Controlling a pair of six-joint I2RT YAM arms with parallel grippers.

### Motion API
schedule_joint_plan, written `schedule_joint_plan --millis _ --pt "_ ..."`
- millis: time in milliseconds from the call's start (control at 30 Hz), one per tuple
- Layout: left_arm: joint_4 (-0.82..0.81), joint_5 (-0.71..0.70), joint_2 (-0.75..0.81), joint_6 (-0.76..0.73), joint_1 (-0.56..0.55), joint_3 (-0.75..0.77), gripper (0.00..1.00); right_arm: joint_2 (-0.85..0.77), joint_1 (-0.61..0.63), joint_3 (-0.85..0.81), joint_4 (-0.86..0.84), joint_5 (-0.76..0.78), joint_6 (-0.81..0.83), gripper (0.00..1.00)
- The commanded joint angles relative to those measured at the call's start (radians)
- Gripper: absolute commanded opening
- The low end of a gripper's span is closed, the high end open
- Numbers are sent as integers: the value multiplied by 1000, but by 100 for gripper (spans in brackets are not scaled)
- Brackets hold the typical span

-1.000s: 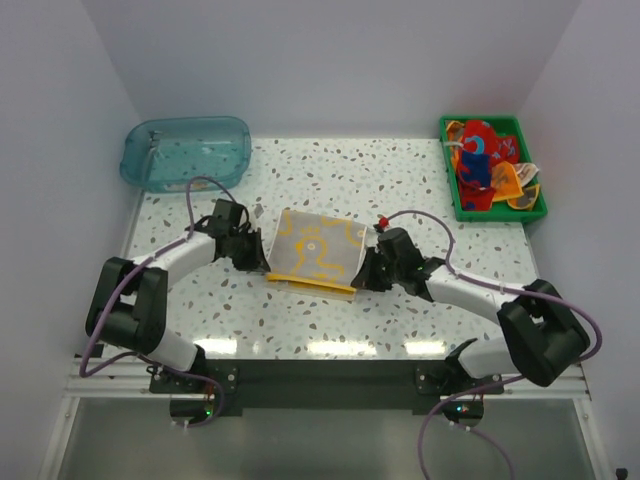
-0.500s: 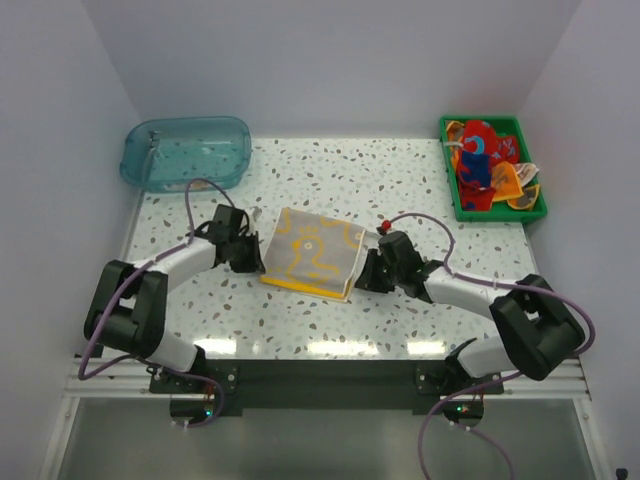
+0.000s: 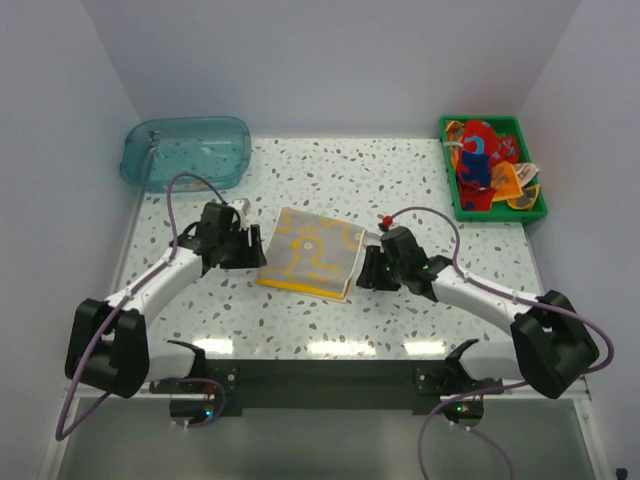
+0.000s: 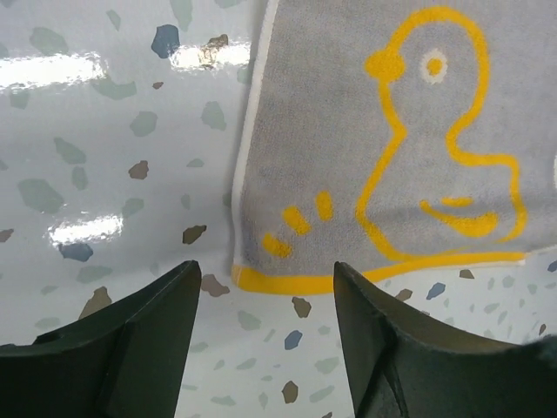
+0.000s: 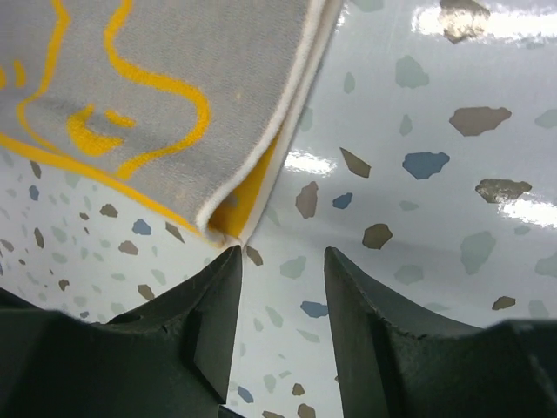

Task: Fold and stack the towels
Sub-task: Fold the towel

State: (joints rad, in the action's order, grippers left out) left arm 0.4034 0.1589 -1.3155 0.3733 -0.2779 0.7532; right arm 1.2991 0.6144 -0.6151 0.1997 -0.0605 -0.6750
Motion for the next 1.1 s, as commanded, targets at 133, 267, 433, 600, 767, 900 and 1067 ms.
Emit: schedule_joint_plan --millis 133,267,433,600,767,900,1067 --pt "83 -70 137 22 -81 2 56 -11 89 -184 153 34 87 48" --pt "32 -91 119 41 -109 -11 38 26 166 -255 179 59 98 42" --pt "-23 -96 52 50 -129 6 28 115 217 -313 149 59 89 32" --pt "-63 -84 -19 52 -148 20 26 192 223 -304 86 76 69 31" --pt "-92 -84 -48 55 -152 9 26 268 217 -272 58 128 58 29" --pt "-103 -87 -63 59 -152 9 29 307 193 -213 37 160 35 26" --pt "-110 -94 -68 72 -150 8 33 312 133 -152 24 154 32 25"
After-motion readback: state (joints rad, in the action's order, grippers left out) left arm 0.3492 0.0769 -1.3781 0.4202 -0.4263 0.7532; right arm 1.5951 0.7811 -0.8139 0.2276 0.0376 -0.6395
